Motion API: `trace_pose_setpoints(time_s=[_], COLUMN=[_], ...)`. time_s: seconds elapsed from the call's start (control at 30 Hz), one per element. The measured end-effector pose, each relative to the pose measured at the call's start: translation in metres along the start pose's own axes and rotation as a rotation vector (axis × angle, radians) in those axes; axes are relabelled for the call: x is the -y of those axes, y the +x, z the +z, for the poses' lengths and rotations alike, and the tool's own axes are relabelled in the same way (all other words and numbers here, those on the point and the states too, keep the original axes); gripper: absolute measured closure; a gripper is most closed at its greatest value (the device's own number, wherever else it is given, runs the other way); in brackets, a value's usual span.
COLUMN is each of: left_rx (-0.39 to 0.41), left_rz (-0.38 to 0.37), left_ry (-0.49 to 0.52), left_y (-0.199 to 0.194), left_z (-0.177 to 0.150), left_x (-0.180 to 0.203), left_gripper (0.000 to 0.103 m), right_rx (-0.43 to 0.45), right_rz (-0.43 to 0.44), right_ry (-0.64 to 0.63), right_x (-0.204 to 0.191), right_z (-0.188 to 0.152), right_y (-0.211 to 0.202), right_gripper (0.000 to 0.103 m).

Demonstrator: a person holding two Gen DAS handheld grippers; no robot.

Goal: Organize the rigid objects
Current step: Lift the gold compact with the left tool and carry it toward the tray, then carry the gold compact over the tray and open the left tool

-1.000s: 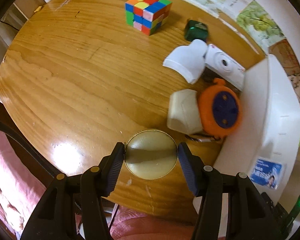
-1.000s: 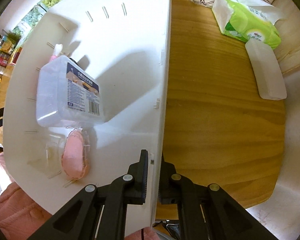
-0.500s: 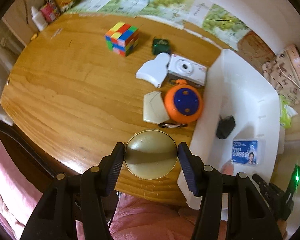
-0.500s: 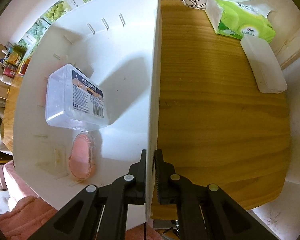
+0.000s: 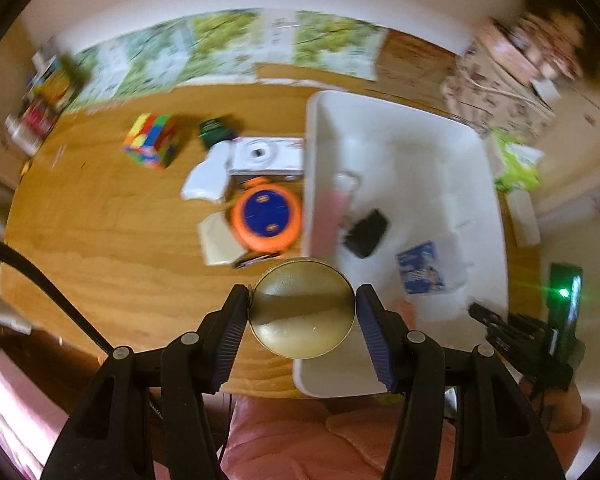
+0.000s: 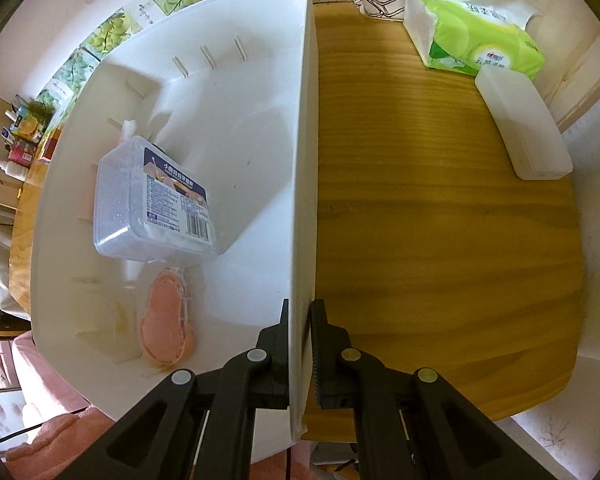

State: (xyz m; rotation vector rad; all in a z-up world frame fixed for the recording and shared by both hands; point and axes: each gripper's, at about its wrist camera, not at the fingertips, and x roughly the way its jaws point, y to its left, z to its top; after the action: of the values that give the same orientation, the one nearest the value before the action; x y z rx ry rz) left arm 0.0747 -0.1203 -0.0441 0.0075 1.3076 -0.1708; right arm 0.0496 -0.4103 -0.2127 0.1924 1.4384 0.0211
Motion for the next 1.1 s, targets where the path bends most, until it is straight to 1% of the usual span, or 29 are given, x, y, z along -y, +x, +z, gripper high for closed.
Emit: trace_pose_setpoints(time_s=[0.1, 0.2, 0.3, 0.4, 0.47, 0.57, 0.83, 0.97, 1.03, 1.07, 1.1], left_rx=[0.023, 0.039, 0.049, 0.057, 0.071, 0.114, 0.134, 0.156, 0.165, 0.171, 0.177], left_rz=[-0.028, -0.076, -0.138, -0.181, -0.195, -0.217, -0.244, -0.232, -0.238, -0.242, -0.245], left_ry=[0.079, 0.153, 0.193, 0.232, 0.247, 0.267, 0.324, 0.345, 0.336, 0.331, 0.325], left_y=[-0.002, -0.002, 0.002, 0.009, 0.013, 0.018, 0.023, 0.020, 0.018, 0.017, 0.017], left_z=[0.001, 0.000, -0.004, -0.010, -0.013, -0.019, -0.033, -0.040, -0.041, -0.042, -0.042], left_x=[0.022, 0.042, 0.054, 0.064, 0.069, 0.076, 0.089, 0.088, 0.083, 0.080, 0.077], left_gripper=[0.044, 0.044, 0.044, 0.044, 0.044, 0.044, 0.044, 0.043, 0.039, 0.032, 0.029], right_rx=[0.001, 0.004, 0.005, 0.006, 0.005, 0.002, 0.005, 0.009, 0.012, 0.013, 0.014], right_rz=[0.000, 0.004, 0.006, 0.008, 0.010, 0.010, 0.010, 0.006, 0.002, 0.001, -0.001], right_ry=[0.006, 0.013, 0.021, 0.027, 0.029, 0.028, 0.047, 0.059, 0.067, 0.072, 0.077], right_x=[0.000, 0.001, 0.002, 0.006, 0.006, 0.006, 0.005, 0.006, 0.006, 0.006, 0.007], right_z=[0.006, 0.006, 0.005, 0.005, 0.003, 0.003, 0.005, 0.004, 0.004, 0.003, 0.003], right_y=[-0.005, -0.004, -0.003, -0.005, -0.005, -0.005, -0.007, -0.008, -0.008, -0.008, -0.008], right_gripper=[0.096, 0.096, 0.096, 0.096, 0.096, 0.096, 0.096, 0.096, 0.096, 0.096, 0.097])
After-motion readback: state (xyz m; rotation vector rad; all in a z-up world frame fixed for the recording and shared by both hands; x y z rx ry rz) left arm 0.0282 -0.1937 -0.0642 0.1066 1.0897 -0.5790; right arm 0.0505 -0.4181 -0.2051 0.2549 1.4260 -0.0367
